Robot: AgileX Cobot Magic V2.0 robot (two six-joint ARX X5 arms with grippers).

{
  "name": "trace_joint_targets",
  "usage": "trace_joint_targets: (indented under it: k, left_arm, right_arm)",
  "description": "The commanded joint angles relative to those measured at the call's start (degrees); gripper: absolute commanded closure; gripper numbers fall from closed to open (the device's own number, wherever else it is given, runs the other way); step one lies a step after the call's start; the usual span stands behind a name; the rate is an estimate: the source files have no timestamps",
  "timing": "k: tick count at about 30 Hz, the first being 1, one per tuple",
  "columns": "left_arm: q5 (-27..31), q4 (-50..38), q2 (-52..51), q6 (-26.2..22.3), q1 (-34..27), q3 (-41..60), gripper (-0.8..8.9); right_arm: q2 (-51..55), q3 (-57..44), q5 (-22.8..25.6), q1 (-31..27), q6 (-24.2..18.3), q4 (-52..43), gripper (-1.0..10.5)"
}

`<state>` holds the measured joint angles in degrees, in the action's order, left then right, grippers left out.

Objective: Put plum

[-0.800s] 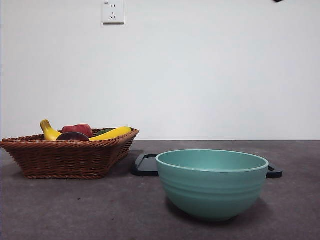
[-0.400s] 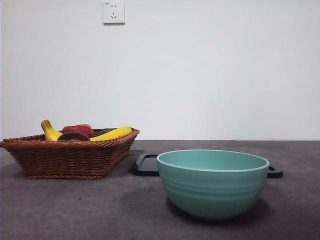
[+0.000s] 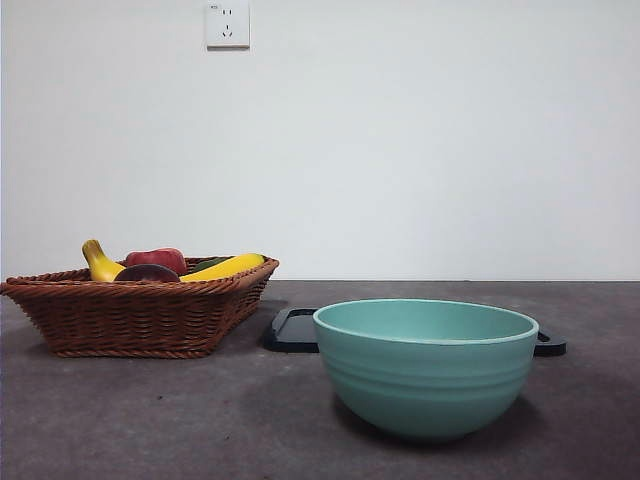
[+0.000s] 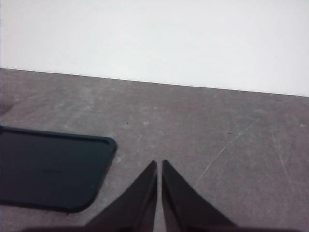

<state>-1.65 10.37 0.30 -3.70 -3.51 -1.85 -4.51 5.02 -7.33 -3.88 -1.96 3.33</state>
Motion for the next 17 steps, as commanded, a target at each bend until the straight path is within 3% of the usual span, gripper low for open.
trace_joint_targets:
  k: [1, 17]
  left_arm:
    - [0.0, 0.42, -0.13, 0.17, -0.07, 1.2, 8.07]
    - [0.0, 0.42, -0.11, 0.15, -0.07, 1.2, 8.07]
  right_arm:
    - [1.7, -1.7, 0.42, -0.13, 1.38, -0.81, 9.4]
    - [4.31, -4.42, 1.6, -0.13, 3.04, 6.71, 9.4]
